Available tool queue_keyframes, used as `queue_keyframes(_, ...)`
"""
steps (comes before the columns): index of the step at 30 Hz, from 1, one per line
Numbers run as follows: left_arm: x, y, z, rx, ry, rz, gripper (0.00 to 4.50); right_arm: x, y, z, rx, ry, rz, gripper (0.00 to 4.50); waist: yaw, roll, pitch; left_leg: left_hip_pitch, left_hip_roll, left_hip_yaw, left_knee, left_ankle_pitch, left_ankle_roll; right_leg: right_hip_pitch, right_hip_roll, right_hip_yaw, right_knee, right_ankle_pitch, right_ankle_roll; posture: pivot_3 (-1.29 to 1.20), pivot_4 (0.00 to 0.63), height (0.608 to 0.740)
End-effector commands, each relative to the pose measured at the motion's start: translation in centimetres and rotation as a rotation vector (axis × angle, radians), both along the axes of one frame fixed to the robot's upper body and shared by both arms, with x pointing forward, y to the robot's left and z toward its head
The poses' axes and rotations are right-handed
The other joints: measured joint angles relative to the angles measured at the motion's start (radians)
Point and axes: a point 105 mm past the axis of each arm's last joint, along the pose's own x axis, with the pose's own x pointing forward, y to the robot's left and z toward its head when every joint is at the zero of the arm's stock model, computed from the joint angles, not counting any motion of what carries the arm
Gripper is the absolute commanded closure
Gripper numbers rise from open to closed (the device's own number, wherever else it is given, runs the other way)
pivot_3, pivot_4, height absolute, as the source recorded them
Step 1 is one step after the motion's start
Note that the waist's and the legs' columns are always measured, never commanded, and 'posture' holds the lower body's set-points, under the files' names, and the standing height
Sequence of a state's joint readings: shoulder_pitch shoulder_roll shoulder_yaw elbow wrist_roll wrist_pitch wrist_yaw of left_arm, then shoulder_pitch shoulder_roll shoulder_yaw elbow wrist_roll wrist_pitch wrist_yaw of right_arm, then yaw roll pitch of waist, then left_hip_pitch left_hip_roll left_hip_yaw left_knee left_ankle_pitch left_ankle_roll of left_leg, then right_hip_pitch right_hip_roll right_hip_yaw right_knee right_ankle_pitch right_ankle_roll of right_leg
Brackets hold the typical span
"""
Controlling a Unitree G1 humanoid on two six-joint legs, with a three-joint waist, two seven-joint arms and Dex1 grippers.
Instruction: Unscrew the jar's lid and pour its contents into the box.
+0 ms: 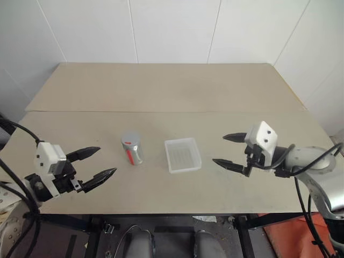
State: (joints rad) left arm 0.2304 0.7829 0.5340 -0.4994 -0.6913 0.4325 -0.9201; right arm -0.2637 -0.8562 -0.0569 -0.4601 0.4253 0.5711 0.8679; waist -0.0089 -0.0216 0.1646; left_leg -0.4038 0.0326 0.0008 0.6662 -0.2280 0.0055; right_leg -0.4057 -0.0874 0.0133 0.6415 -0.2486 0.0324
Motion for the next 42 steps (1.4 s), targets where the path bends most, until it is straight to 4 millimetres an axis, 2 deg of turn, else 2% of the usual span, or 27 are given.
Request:
queue_keyframes(1,-0.4,0.0,1.1,0.015,-0.045,0.003,0.04,0.0,0.5,0.8,0.015,-0.035,0.016,0.00,-0.001,0.000,0.000,0.000,0.000,0.000,0.000,0.000,0.000,0.000,0.000,0.000,0.000,0.000,0.000,0.00,0.150,0.740)
queue_keyframes(5,-0.1,0.1,1.1,0.002,-0.055,0.029,0.04,0.1,0.7,0.9,0.029,-0.042,0.016,0.00,-0.002,0.000,0.000,0.000,0.000,0.000,0.000,0.000,0.000,0.000,0.000,0.000,0.000,0.000,0.000,0.00,0.150,0.740)
queue_keyframes(10,0.0,-1.0,0.6,-0.032,-0.055,0.046,0.04,0.3,0.2,1.7,0.024,-0.064,0.025,0.00,-0.001,0.000,0.000,0.000,0.000,0.000,0.000,0.000,0.000,0.000,0.000,0.000,0.000,0.000,0.000,0.00,0.150,0.740)
queue_keyframes(16,0.4,-2.4,-1.6,-0.072,-0.025,0.135,0.04,0.1,0.0,2.1,0.009,-0.075,0.033,0.00,-0.001,0.000,0.000,0.000,-0.001,0.000,0.000,0.000,0.000,0.000,0.000,0.000,0.000,0.000,0.000,0.00,0.150,0.740)
queue_keyframes(20,2.0,-3.0,-2.7,-0.096,-0.040,0.282,0.04,-0.3,0.4,3.2,0.036,-0.046,0.097,0.00,-0.001,0.000,0.000,0.000,-0.001,0.000,0.000,0.000,0.000,0.000,0.000,0.000,0.000,0.001,-0.001,0.00,0.150,0.740)
queue_keyframes(24,2.6,-3.7,-3.6,-0.119,-0.052,0.352,0.04,-0.2,0.5,2.9,-0.001,-0.028,0.106,0.00,0.000,-0.001,0.000,0.001,-0.001,0.000,0.000,0.000,0.000,0.002,0.000,0.001,0.000,0.001,-0.001,0.00,0.150,0.740)
queue_keyframes(31,3.6,-5.0,-5.0,-0.136,-0.054,0.377,0.04,-0.4,0.5,3.5,-0.007,0.007,0.145,0.00,0.002,-0.001,0.000,0.001,-0.001,0.000,0.000,0.000,0.000,0.001,0.000,0.000,0.000,0.001,-0.001,0.00,0.150,0.740)
queue_keyframes(35,5.1,-5.9,-5.4,-0.142,-0.069,0.383,0.04,-1.0,0.3,3.9,-0.013,0.006,0.216,0.00,0.006,-0.001,0.000,0.001,-0.001,0.000,0.000,0.000,0.000,0.002,0.000,0.000,0.000,0.001,-0.001,0.00,0.150,0.740)
queue_keyframes(42,7.3,-6.5,-6.0,-0.149,-0.105,0.462,0.04,-0.8,-0.1,4.2,-0.032,-0.009,0.216,0.00,0.011,-0.001,0.000,0.000,-0.001,0.000,0.000,0.000,0.000,0.001,0.000,0.000,0.000,0.001,0.000,0.00,0.150,0.740)
